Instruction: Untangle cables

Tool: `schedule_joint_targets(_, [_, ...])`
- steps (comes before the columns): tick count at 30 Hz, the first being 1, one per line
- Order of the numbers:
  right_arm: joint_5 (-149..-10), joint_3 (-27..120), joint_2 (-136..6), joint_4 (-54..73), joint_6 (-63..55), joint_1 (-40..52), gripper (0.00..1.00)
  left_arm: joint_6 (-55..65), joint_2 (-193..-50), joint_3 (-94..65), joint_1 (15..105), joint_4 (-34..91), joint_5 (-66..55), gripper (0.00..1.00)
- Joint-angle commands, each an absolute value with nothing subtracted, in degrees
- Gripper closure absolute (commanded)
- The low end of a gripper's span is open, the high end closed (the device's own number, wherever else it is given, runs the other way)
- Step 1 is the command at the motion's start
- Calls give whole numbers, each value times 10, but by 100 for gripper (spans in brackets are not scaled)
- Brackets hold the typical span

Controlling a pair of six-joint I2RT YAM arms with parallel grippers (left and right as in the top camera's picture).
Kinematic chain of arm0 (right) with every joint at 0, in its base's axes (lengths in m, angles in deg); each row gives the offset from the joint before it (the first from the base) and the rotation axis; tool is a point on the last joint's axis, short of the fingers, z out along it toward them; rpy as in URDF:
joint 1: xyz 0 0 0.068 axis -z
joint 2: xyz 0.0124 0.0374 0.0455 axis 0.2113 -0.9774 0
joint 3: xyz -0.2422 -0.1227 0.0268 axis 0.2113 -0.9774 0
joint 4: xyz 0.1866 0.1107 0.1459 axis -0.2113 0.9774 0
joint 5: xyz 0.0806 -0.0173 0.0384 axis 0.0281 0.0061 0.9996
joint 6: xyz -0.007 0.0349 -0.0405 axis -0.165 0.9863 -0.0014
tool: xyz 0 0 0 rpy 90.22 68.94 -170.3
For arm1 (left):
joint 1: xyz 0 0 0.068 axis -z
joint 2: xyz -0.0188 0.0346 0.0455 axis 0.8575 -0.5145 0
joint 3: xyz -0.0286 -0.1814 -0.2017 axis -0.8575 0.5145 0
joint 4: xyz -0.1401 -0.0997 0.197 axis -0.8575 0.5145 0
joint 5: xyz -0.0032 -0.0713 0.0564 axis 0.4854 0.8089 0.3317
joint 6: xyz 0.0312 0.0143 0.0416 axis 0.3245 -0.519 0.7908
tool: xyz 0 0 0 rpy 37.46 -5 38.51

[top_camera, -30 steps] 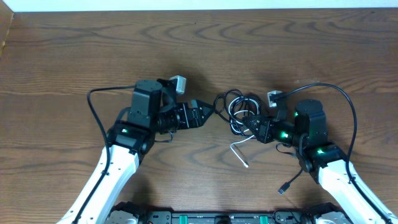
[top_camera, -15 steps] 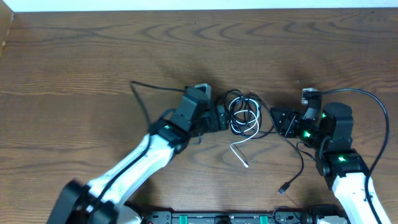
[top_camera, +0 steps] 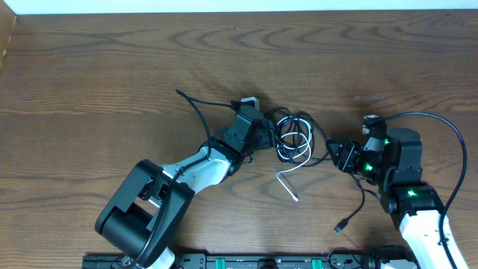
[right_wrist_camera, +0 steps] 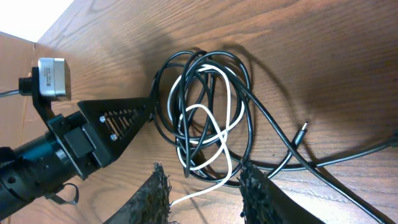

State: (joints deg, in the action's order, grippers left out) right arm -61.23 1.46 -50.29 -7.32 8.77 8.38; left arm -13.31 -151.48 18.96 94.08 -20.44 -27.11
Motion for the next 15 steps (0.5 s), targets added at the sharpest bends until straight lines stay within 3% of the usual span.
schedule_joint_targets(1, [-620, 15, -499, -71, 81, 88, 64, -134, -1526, 187, 943, -209, -321, 31])
schedule_joint_targets(15, [-647, 15, -499, -71, 82, 88, 62, -134, -1537, 187, 964, -226, -357, 36])
